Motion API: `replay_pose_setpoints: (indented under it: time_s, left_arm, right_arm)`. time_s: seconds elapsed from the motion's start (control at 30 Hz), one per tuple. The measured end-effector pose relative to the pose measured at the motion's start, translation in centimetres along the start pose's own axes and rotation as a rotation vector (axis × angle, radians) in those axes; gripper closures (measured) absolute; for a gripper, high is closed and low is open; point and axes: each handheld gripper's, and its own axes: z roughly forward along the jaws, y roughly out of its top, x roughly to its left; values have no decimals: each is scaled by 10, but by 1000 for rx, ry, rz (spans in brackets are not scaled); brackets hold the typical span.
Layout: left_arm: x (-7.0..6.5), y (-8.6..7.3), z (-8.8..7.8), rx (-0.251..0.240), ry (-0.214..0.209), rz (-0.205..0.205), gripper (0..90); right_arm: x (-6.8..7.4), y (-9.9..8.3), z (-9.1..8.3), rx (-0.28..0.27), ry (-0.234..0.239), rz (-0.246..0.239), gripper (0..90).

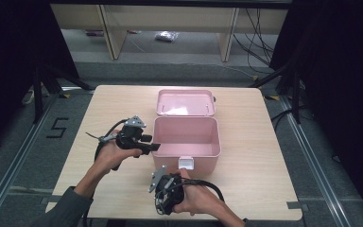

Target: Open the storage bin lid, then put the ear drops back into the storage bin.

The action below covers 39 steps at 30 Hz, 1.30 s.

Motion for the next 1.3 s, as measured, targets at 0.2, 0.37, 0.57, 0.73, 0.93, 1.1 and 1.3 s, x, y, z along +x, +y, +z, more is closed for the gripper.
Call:
replay_pose_setpoints:
  time_s: [0.2, 0.37, 0.57, 0.73, 0.93, 1.1, 1.3]
  left_arm:
    - [-1, 0, 0, 3, 2, -9, 503]
    - [-1, 0, 0, 3, 0, -5, 502]
    - [1, 1, 0, -7, -1, 17, 503]
    - [1, 1, 0, -6, 1, 18, 503]
    - [1, 1, 0, -5, 1, 23, 503]
    - [0, 0, 0, -1, 3, 12, 502]
    - [0, 0, 0, -10, 8, 22, 502]
  right_arm:
    - [1, 2, 6, 22, 5, -3, 387]
    - [-1, 3, 10, 28, 8, -17, 406]
    - [-3, 4, 14, 42, 11, -24, 451]
    - [-5, 4, 16, 48, 29, -11, 532]
    - [-5, 3, 15, 60, 44, -12, 603]
    - [-5, 4, 13, 56, 40, -16, 604]
    - [-6, 3, 3, 40, 37, -17, 605]
